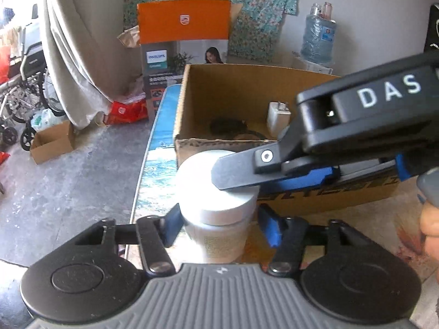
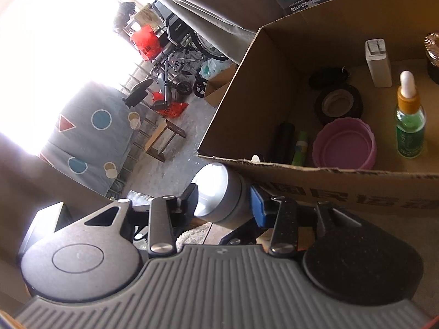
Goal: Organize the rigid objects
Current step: 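Close both grippers on the white pill bottle, then lift the white pill bottle and lower it into the box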
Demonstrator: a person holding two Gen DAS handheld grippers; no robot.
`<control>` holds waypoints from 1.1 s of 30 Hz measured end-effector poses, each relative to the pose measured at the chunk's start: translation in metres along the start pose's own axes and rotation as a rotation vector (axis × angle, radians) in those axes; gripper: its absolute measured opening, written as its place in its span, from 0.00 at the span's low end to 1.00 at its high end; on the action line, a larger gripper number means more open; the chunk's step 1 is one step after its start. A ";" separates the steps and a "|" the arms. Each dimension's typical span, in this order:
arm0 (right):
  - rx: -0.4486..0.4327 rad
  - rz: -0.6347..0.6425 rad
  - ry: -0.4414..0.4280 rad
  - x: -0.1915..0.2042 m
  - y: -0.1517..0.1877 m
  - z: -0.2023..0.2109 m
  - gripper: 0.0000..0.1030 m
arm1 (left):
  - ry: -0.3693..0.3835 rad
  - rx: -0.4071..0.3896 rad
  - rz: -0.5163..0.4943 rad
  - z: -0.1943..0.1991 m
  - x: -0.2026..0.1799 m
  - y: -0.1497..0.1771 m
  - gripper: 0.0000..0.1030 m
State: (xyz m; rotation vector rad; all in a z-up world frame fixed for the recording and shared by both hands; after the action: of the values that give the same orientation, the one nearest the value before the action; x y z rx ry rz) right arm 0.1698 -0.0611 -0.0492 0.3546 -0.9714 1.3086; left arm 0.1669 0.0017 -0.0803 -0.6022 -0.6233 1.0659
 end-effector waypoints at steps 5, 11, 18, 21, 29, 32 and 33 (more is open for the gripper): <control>-0.007 0.006 -0.005 0.001 -0.002 -0.005 0.31 | 0.003 -0.006 0.024 0.003 0.003 0.005 0.53; -0.008 0.012 -0.017 0.007 -0.001 0.004 0.29 | -0.008 -0.020 0.013 0.022 0.001 0.003 0.52; -0.054 0.071 -0.111 0.044 0.003 0.046 0.29 | -0.072 -0.110 -0.036 0.074 -0.003 -0.035 0.52; -0.108 0.109 -0.153 0.064 -0.006 0.076 0.29 | -0.079 -0.178 -0.080 0.092 -0.012 -0.068 0.53; -0.303 0.182 -0.156 0.079 -0.064 0.172 0.31 | 0.043 -0.314 -0.157 0.087 -0.064 -0.157 0.53; -0.360 0.166 -0.114 0.059 -0.091 0.202 0.31 | 0.122 -0.314 -0.163 0.068 -0.088 -0.177 0.52; -0.374 0.152 -0.097 0.049 -0.101 0.210 0.31 | 0.148 -0.305 -0.167 0.059 -0.097 -0.182 0.52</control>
State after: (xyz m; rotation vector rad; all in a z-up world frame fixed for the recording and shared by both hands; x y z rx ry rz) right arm 0.1768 -0.2070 0.1386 0.0565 -1.3197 1.2214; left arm 0.1995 -0.1445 0.0727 -0.8703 -0.6995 0.7676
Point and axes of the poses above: each gripper's, at about its wrist camera, not at the fingertips, and z roughly against the way its jaws point, x to its left, y to its underside, the point moved 10 cm from there along -z, roughly the way its jaws point, and after that the axes turned 15 degrees about -z, right-handed, at the moved point
